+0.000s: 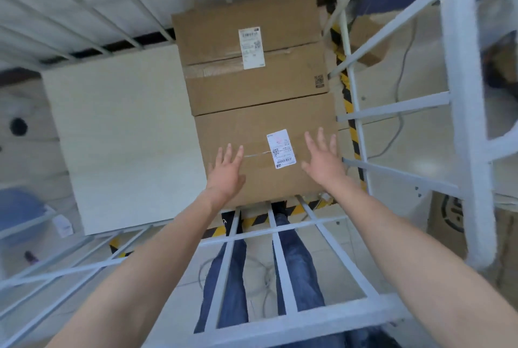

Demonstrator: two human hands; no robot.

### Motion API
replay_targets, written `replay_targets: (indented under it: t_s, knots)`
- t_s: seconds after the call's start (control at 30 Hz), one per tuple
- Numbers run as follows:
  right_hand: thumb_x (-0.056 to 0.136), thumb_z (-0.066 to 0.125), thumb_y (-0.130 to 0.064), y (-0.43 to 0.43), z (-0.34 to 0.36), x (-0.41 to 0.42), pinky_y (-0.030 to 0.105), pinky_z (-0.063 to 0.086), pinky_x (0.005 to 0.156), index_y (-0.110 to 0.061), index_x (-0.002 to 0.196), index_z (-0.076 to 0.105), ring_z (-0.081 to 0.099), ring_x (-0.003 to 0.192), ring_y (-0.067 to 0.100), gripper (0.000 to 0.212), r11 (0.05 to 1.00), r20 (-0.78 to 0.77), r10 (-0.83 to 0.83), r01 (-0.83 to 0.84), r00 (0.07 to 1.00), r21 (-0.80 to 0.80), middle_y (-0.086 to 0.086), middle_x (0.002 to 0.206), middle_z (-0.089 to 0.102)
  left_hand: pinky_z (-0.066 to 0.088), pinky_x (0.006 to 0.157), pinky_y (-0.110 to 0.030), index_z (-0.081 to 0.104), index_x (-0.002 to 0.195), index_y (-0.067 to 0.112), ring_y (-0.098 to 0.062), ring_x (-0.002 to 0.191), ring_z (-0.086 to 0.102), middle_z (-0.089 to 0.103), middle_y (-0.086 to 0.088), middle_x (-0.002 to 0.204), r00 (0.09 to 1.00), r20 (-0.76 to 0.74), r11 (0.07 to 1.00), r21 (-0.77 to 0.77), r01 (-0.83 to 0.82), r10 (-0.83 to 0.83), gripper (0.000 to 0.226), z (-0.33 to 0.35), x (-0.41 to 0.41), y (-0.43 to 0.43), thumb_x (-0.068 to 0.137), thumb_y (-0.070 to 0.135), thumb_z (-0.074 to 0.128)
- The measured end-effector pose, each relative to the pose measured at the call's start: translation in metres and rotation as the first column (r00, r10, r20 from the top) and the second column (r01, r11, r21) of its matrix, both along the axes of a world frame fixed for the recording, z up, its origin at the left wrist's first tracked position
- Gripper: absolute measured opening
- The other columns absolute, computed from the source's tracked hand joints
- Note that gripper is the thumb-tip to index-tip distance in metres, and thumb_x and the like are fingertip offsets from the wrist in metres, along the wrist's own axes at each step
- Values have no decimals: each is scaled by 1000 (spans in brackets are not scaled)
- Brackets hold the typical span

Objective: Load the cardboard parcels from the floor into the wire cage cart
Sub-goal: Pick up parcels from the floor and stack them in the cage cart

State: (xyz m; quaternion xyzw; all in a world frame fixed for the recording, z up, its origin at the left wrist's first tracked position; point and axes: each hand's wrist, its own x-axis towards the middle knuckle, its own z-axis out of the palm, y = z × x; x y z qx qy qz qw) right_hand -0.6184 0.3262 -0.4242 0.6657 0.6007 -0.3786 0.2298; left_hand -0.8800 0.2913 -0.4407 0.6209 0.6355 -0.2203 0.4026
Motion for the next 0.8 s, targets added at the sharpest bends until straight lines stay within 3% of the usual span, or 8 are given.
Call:
replay_targets:
  t_s: [0.2,0.27,0.37,0.5,0.63,0.7,0.8]
  knots:
    - [96,54,-25,-43,148,-43,59,21,119,-34,158,-7,-22,148,38,87,979,-76,-87,99,993,177,1,164,-24,19,121,-53,-2,159,28,-28,154,-3,-1,-6,168,992,124,980,192,-52,28,81,149,-2,-2,98,33,51]
    - [97,54,-28,-65,194,-53,58,17,120,-34,157,-9,-23,148,35,88,955,-105,-146,168,984,245,0,163,-25,17,122,-52,1,160,28,-27,154,-2,1,-5,168,975,206,973,196,-120,78,82,196,3,-11,96,33,52]
    - [98,51,-37,-102,256,-55,56,6,122,-33,157,-11,-22,148,34,86,903,-123,-230,259,965,343,0,161,-25,14,122,-52,6,160,28,-25,154,-2,3,-4,168,950,311,960,256,-110,26,81,259,22,-28,95,32,55]
    - [99,48,-40,-154,319,-26,51,2,120,-33,158,-8,-20,150,33,81,783,-152,-373,399,915,477,1,164,-21,16,123,-46,12,160,28,-19,154,-1,7,1,168,887,438,924,380,-36,-145,75,328,71,-53,96,34,51]
    - [99,49,-41,-211,365,32,50,3,121,-33,158,-9,-14,151,36,83,651,-125,-538,505,834,566,2,165,-17,13,124,-44,13,160,28,-20,154,-2,7,0,168,783,439,845,498,196,-441,76,377,149,-86,95,34,53]
    - [99,49,-41,-243,384,64,50,9,122,-32,158,-9,-12,152,36,83,577,-117,-631,565,767,590,4,166,-15,10,124,-46,12,160,28,-21,154,-3,6,-1,168,703,416,776,548,312,-576,75,395,193,-106,97,38,52]
    - [100,49,-42,-297,408,108,48,12,123,-30,159,-7,-10,152,34,82,439,-130,-766,659,630,611,6,166,-16,2,122,-35,12,159,30,-20,154,-2,6,3,167,581,405,686,593,421,-706,73,409,259,-140,99,42,50]
